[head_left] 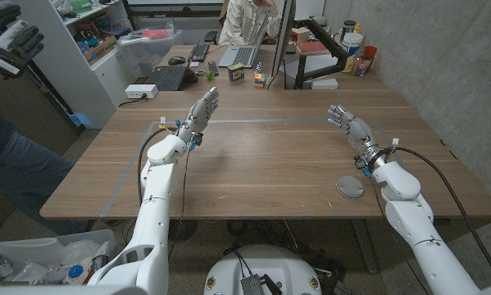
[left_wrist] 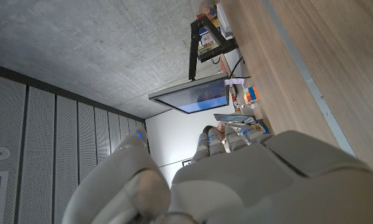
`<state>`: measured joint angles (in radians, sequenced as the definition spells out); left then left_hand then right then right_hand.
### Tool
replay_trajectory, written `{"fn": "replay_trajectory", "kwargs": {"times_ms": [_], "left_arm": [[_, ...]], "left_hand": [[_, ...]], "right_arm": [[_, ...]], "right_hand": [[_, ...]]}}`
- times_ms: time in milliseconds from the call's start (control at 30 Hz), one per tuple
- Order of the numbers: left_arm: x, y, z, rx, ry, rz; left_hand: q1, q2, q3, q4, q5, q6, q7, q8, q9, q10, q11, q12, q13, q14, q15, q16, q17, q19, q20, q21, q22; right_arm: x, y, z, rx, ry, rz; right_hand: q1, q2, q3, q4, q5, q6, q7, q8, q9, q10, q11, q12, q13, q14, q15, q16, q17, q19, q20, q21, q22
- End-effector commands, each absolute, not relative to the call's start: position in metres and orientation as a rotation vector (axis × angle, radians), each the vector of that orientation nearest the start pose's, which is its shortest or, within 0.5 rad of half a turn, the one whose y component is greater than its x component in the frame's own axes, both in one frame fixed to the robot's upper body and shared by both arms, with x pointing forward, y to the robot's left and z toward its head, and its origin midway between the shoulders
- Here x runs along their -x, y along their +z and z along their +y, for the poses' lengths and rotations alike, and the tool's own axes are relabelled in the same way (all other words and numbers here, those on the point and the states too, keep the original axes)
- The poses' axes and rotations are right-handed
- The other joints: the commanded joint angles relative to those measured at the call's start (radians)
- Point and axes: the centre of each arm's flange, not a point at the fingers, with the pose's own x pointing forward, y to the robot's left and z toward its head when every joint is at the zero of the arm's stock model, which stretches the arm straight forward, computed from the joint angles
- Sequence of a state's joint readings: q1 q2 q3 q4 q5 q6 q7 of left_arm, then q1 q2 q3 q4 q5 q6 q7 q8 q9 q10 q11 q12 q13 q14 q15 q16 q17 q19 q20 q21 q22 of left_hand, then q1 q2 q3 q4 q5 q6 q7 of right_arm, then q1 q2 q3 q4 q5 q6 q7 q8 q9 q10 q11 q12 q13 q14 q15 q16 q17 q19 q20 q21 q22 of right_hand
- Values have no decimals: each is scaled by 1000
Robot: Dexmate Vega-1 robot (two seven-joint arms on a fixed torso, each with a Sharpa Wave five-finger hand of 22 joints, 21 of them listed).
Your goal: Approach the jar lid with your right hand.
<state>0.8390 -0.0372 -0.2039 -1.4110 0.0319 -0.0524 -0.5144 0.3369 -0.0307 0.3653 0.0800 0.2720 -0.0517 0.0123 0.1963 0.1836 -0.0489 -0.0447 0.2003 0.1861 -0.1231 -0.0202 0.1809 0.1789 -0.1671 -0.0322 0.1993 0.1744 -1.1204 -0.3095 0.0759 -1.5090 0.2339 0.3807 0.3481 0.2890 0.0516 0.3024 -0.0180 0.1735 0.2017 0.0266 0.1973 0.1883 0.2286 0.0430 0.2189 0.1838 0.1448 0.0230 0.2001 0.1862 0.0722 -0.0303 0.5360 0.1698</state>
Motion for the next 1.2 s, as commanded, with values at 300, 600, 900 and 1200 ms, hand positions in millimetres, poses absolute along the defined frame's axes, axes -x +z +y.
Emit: {"fn": "replay_trajectory", "kwargs": {"times_ms": [300,600,900,1200], "left_arm": [[-643,16,255,-86,-317,-620],[-642,17,254,-86,-326,-620],[-644,17,254,-90,-330,-613],[-646,16,255,-93,-331,-609]], "left_hand": [[2,13,-4,0,-4,6,-1,3,3,-26,0,-6,2,-52,-5,-9,3,-28,-99,-6,6],[2,15,-6,-1,-6,13,-1,5,3,-16,-2,0,2,-41,-9,-1,3,-6,-91,4,6],[3,16,-8,-3,-8,11,-7,3,3,-20,-2,-1,2,-41,-7,1,3,1,-62,6,6],[4,17,-9,-3,-10,22,-10,7,3,-23,-6,-1,2,-43,-9,1,3,-2,-57,4,6]], "right_arm": [[-561,-56,-333,259,204,-787],[-554,-55,-335,297,181,-793],[-547,-57,-334,332,165,-793],[-541,-63,-337,341,150,-780]], "right_hand": [[9,-1,1,-5,8,-9,-12,-5,2,12,2,5,2,2,-5,-4,1,9,3,-9,2],[7,-1,0,-6,8,-8,-12,-3,2,13,1,5,3,3,-5,-4,1,10,3,-13,2],[7,-2,-1,-8,9,-6,-17,-3,3,15,0,5,3,4,-5,-4,1,10,6,-18,2],[7,-1,-1,-10,10,-4,-15,-1,3,10,-12,3,3,-1,-9,-6,1,10,4,-25,2]]}}
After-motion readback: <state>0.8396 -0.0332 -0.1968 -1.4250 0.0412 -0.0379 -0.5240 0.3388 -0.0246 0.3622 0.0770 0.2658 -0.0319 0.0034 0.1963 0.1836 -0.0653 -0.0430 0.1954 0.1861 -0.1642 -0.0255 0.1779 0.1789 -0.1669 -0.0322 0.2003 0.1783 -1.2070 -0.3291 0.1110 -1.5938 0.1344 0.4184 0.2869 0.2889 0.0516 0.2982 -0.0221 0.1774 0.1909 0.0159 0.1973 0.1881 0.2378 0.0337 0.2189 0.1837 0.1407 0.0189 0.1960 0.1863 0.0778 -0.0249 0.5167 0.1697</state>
